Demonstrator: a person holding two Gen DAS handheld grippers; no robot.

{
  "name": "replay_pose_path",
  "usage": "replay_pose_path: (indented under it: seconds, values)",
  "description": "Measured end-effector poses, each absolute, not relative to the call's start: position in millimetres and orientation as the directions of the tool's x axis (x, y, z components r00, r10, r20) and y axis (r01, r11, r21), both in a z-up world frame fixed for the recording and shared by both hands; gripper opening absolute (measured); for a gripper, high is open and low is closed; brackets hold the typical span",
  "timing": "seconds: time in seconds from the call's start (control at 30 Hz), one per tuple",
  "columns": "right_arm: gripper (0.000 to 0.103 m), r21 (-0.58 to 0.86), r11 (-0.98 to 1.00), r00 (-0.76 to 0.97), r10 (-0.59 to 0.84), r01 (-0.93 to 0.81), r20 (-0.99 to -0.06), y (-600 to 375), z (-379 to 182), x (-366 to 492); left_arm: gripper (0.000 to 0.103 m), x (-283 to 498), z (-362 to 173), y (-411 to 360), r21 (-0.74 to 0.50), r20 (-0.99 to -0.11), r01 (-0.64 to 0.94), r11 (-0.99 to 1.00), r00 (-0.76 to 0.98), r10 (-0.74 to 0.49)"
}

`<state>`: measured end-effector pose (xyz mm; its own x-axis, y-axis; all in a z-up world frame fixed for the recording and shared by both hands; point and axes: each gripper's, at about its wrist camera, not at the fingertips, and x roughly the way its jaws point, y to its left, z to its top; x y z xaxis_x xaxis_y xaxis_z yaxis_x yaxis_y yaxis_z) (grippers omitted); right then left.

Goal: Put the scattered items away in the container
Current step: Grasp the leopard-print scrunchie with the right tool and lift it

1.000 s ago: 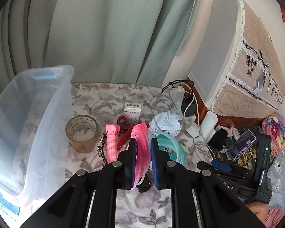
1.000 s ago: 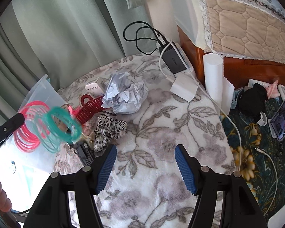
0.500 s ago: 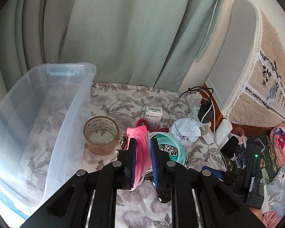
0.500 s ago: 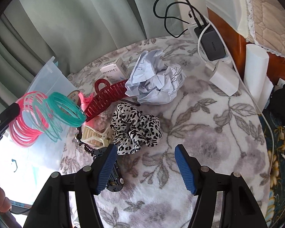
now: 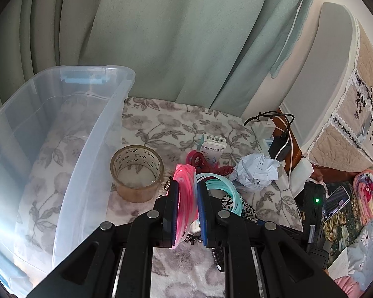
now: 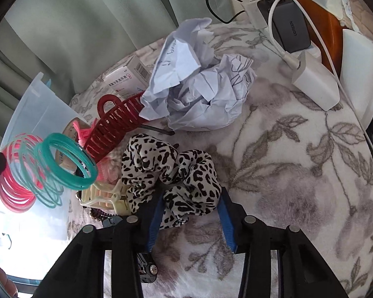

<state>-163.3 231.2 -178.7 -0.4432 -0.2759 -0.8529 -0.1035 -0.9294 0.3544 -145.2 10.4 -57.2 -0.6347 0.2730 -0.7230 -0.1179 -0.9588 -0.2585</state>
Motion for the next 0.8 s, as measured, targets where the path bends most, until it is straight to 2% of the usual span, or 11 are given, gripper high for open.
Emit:
replay_pose_path:
  seconds: [0.1, 0.2, 0.8]
  values:
    - [0.027, 0.367, -0.924, -0.454, -0.283, -0.108, -0.845, 232.3, -178.3, -163.0, 0.015, -146.2, -59.7, 8.5, -0.266, -0.726, -0.113, -0.957, -0.630, 0.276]
    - [0.022, 0.375, -0.921, -0.470, -0.284, -0.110, -0.836, 234.7, -174.1, -160.7, 0.015, -144.9, -59.7, 7.6, -0.270, -0.726, -0.111, -0.957, -0.629, 0.278]
    - [0.021, 0.420, -0.904, -0.619, -0.287, -0.078, -0.731, 247.0, -97.6, -107.5, 0.015, -99.5, -13.0, 3.9, -0.288, -0.661, -0.120, -0.950, -0.693, 0.288]
